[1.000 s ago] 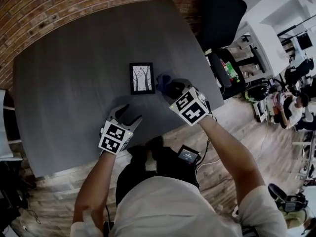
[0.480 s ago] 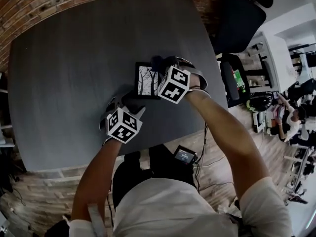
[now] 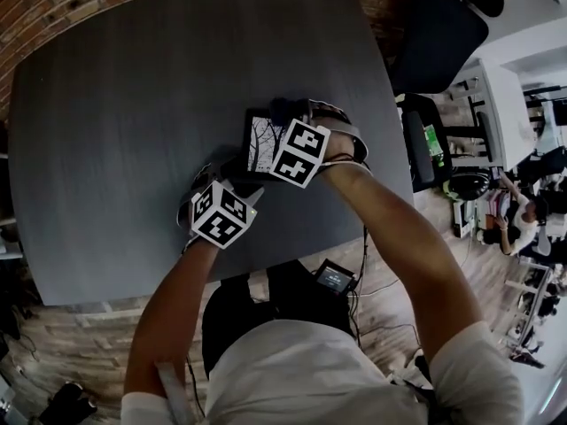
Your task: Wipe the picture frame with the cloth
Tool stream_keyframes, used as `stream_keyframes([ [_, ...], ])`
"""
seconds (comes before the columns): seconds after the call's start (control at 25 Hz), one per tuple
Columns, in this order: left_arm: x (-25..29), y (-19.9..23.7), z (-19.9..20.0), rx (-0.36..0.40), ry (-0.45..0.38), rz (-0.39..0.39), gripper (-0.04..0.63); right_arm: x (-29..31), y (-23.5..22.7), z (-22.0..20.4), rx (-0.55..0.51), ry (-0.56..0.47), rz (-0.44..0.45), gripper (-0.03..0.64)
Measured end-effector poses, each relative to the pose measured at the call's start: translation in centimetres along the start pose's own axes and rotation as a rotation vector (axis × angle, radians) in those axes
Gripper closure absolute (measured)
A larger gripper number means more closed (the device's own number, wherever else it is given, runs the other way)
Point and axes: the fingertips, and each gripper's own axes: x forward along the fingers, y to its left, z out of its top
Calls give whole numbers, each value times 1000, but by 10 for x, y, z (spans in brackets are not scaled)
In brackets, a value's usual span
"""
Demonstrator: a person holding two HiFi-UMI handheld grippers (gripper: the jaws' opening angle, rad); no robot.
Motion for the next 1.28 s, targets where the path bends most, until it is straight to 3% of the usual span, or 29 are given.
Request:
stream_keyframes([
  [0.48, -7, 0, -3, -22, 8, 20, 270, -15, 23, 8, 10, 53, -53, 446],
  [1.28, -7, 0, -2, -32, 12, 27, 270, -40, 72, 4, -42, 50, 2, 448],
])
